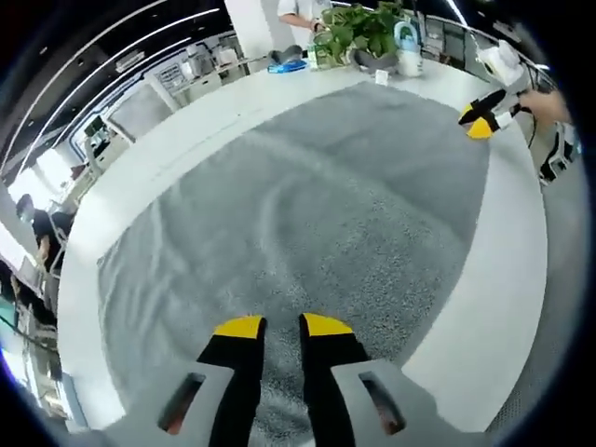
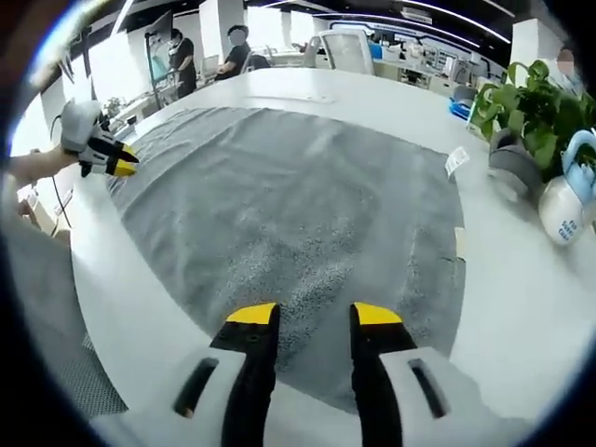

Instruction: Fold the towel on the table until its edges align and the towel forms a compact rectangular stack.

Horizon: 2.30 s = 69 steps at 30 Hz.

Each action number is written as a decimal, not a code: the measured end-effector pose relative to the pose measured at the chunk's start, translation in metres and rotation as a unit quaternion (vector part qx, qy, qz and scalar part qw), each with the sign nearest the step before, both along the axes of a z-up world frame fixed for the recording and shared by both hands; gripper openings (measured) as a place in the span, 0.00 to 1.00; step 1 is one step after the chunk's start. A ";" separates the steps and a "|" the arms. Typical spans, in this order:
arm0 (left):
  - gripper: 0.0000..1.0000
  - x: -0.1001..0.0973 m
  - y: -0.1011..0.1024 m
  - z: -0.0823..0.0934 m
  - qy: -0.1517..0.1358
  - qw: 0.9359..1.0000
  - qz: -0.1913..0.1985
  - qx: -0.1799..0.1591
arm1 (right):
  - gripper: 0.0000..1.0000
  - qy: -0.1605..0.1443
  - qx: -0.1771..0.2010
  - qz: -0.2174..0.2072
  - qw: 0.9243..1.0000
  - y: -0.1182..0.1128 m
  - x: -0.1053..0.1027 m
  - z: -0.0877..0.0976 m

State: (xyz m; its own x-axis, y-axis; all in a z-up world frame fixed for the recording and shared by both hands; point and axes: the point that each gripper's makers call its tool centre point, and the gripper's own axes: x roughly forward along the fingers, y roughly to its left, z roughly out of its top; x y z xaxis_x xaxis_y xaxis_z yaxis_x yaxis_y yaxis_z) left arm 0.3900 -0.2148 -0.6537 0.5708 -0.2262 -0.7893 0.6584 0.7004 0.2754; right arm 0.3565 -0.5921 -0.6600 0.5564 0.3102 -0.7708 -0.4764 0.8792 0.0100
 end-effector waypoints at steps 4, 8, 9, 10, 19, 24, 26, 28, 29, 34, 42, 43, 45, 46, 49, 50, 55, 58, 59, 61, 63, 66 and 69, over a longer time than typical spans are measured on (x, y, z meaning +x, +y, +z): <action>0.07 -0.008 -0.001 -0.003 0.001 1.000 -0.008 0.007 | 0.30 -0.004 0.002 0.005 1.000 0.003 -0.005 0.000; 0.06 -0.014 0.002 -0.002 -0.015 0.999 -0.027 0.028 | 0.30 -0.008 0.004 0.012 1.000 0.007 -0.010 0.000; 0.05 -0.015 0.003 -0.003 -0.013 0.999 -0.027 0.027 | 0.31 -0.008 0.007 0.013 1.000 0.008 -0.012 0.001; 0.05 -0.016 0.004 -0.002 -0.011 0.999 -0.024 0.023 | 0.33 -0.007 0.009 0.015 1.000 0.009 -0.013 0.001; 0.07 -0.034 0.020 -0.002 0.024 0.999 0.026 -0.030 | 0.36 -0.008 0.009 0.031 0.999 0.020 -0.027 0.001; 0.09 -0.042 0.025 -0.002 0.037 0.997 0.039 -0.048 | 0.36 -0.008 0.009 0.033 0.999 0.024 -0.036 0.001; 0.09 -0.046 0.027 -0.002 0.044 0.996 0.046 -0.056 | 0.36 -0.008 0.009 0.034 0.999 0.026 -0.040 0.000; 0.09 -0.049 0.029 -0.003 0.048 0.996 0.047 -0.058 | 0.36 -0.007 0.011 0.036 0.999 0.028 -0.045 0.000; 0.09 -0.051 0.030 -0.003 0.049 0.996 0.046 -0.057 | 0.36 -0.006 0.011 0.038 0.999 0.029 -0.047 0.000; 0.10 -0.059 0.033 -0.003 0.050 0.997 0.040 -0.052 | 0.42 -0.002 0.013 0.050 0.999 0.037 -0.058 -0.001; 0.11 -0.061 0.037 -0.003 0.047 0.997 0.040 -0.048 | 0.46 0.021 0.038 0.050 0.998 0.045 -0.070 0.000; 0.13 -0.060 0.038 -0.003 0.043 0.998 0.035 -0.041 | 0.46 0.030 0.055 0.040 0.997 0.047 -0.072 0.002; 0.16 -0.058 0.040 0.000 0.022 1.000 -0.001 -0.004 | 0.46 0.043 0.084 0.022 0.995 0.049 -0.075 0.005; 0.15 -0.060 0.040 -0.001 0.025 1.000 -0.001 -0.002 | 0.45 0.054 0.109 0.007 0.993 0.051 -0.077 0.007; 0.14 -0.061 0.039 -0.001 0.026 1.000 0.007 -0.014 | 0.39 0.078 0.151 -0.018 0.985 0.052 -0.085 0.009; 0.14 -0.061 0.040 -0.001 0.025 1.000 0.008 -0.016 | 0.37 0.078 0.160 -0.025 0.984 0.050 -0.086 0.008; 0.15 -0.061 0.042 -0.001 0.021 1.000 0.011 -0.019 | 0.31 0.073 0.174 -0.030 0.982 0.046 -0.087 0.008; 0.16 -0.062 0.045 -0.001 0.024 0.999 0.010 -0.019 | 0.33 0.073 0.178 -0.029 0.981 0.048 -0.087 0.009; 0.17 -0.062 0.045 0.000 0.025 0.999 0.011 -0.019 | 0.34 0.073 0.178 -0.025 0.981 0.048 -0.087 0.009; 0.19 -0.060 0.042 0.001 0.027 0.999 -0.018 0.000 | 0.37 0.075 0.186 -0.016 0.980 0.051 -0.089 0.011; 0.28 -0.050 0.025 0.010 0.011 0.998 -0.058 0.019 | 0.39 0.084 0.198 -0.004 0.977 0.054 -0.093 0.015; 0.44 -0.038 -0.036 0.039 -0.042 0.988 -0.151 -0.003 | 0.37 0.070 0.203 0.011 0.977 0.055 -0.094 0.027; 0.42 -0.038 -0.089 0.055 -0.052 0.978 -0.203 -0.014 | 0.40 0.049 0.202 0.015 0.978 0.047 -0.088 0.043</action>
State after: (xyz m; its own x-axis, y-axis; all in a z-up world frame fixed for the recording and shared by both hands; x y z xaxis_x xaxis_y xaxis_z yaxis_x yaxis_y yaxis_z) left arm 0.3522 -0.3038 -0.5983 0.5054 -0.4720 -0.7224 0.8538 0.3951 0.3391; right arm 0.2689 -0.5451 -0.6166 0.4722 0.6158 -0.6307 -0.4820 0.7795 0.4001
